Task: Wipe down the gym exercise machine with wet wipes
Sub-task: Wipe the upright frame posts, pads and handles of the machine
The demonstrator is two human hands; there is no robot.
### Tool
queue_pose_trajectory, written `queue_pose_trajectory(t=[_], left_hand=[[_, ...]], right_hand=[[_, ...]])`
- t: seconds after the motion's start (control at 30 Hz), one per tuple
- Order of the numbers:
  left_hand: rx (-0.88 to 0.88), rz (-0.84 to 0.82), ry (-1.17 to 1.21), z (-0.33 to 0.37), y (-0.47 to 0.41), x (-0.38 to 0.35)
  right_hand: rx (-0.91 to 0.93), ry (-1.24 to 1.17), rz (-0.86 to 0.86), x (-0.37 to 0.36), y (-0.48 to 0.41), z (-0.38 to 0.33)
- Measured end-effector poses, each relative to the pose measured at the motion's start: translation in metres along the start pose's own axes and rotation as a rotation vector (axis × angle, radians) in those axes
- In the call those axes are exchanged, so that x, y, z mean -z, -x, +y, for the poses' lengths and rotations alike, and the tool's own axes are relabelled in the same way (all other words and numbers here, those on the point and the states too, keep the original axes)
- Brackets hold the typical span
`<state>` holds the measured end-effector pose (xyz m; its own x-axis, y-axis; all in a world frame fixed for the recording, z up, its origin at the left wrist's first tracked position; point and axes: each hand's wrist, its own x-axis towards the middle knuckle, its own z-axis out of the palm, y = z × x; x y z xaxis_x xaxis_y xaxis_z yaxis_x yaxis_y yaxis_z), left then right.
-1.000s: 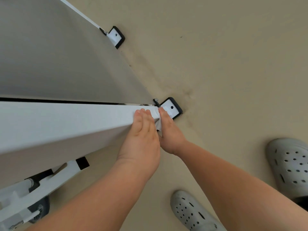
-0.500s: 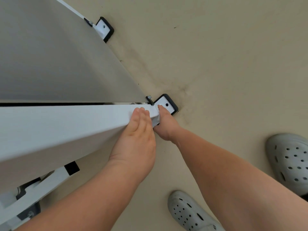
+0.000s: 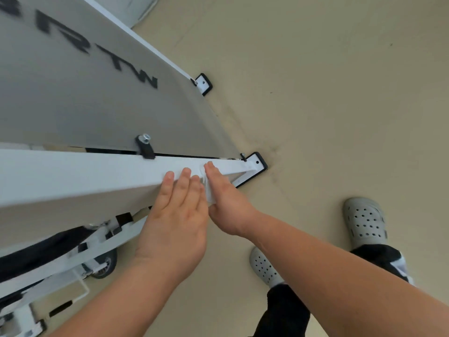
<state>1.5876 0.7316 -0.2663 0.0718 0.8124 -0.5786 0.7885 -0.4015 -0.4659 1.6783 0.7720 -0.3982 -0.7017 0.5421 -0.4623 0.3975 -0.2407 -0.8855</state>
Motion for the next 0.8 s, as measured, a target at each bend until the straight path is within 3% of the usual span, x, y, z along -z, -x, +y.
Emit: queue_pose_trajectory(t=[0.2,0.47,0.8], left_hand=[[0.212,0.268,0.25,-0.06,0.105,0.103],[0.437,0.333,0.226,-0.112,0.202,0.194],[0.74,0.48,0.271,-0.153,0.284,0.303]], right_hand=[[0.109,0.027,-0.044,0.013,0.086,-0.146],[0.215,0.035,-0.021,0.023,0.159,-0.29],[0.443,0.113,0.151,0.047,0.217,-0.428]])
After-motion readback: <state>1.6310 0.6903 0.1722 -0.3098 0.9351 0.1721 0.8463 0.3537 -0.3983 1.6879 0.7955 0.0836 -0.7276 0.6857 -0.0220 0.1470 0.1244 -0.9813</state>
